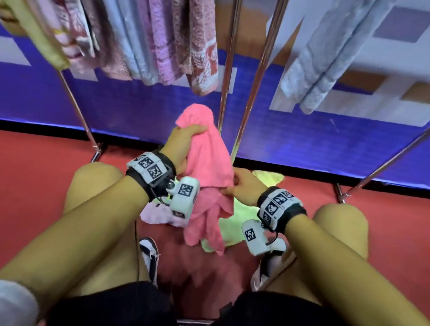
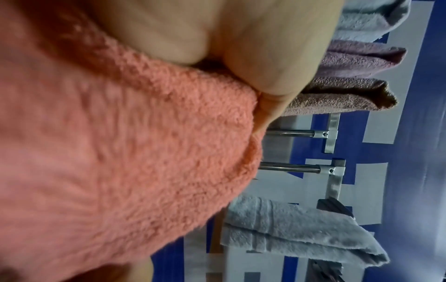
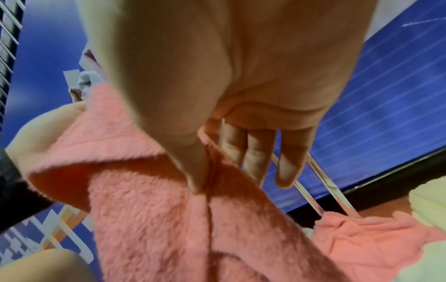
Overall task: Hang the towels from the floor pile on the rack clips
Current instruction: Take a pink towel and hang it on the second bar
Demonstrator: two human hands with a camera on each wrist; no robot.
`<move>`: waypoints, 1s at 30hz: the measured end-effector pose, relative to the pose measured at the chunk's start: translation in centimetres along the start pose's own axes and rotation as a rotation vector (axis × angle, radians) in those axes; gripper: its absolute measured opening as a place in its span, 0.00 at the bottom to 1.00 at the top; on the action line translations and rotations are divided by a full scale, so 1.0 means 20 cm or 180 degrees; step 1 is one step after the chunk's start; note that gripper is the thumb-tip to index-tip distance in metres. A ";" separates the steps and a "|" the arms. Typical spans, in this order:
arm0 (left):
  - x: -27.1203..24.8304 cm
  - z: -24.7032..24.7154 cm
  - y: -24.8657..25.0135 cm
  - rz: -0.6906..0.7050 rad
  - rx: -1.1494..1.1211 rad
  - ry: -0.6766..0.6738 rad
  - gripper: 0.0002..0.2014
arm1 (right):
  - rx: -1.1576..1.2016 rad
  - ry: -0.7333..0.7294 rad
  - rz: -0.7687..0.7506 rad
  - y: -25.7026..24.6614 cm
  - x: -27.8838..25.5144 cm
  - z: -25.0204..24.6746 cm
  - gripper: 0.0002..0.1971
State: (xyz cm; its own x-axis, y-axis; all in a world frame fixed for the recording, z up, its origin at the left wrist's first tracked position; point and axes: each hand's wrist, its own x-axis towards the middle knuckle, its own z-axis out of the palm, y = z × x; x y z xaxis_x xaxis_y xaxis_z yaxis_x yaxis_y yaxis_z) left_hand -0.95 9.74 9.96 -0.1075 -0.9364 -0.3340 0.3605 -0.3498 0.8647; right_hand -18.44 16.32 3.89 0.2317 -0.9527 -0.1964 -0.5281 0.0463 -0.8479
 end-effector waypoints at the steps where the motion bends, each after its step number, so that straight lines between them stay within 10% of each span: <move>1: 0.01 -0.02 -0.01 0.0043 -0.0013 0.0177 0.24 | 0.0040 0.0129 -0.0101 0.02 0.00 0.01 0.18; 5: 0.05 -0.15 -0.09 -0.0091 -0.0036 0.0651 0.35 | 0.0161 0.0751 -0.0058 0.08 -0.02 0.03 0.17; 9: 0.09 -0.22 -0.25 -0.0134 0.0383 0.0743 0.24 | 0.0008 0.1068 0.0011 0.12 -0.01 0.05 0.17; 17: 0.01 -0.13 -0.37 -0.0594 0.1071 -0.0258 0.46 | 0.0956 0.1503 0.0532 0.10 -0.06 -0.01 0.20; 24: -0.03 -0.03 -0.51 0.0216 0.2145 -0.1221 0.19 | 0.0849 0.1310 0.0441 0.10 0.02 0.02 0.27; 30: 0.11 -0.04 -0.48 0.0635 0.2396 -0.0603 0.14 | 0.0336 0.1555 -0.0054 0.14 0.06 -0.07 0.09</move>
State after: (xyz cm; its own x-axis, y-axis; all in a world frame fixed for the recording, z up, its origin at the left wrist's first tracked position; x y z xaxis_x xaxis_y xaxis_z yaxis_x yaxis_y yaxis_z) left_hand -3.91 11.12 0.73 -0.2868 -0.9484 -0.1354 -0.3251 -0.0366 0.9450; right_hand -20.80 14.94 1.89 -0.1835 -0.9817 0.0501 -0.4361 0.0357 -0.8992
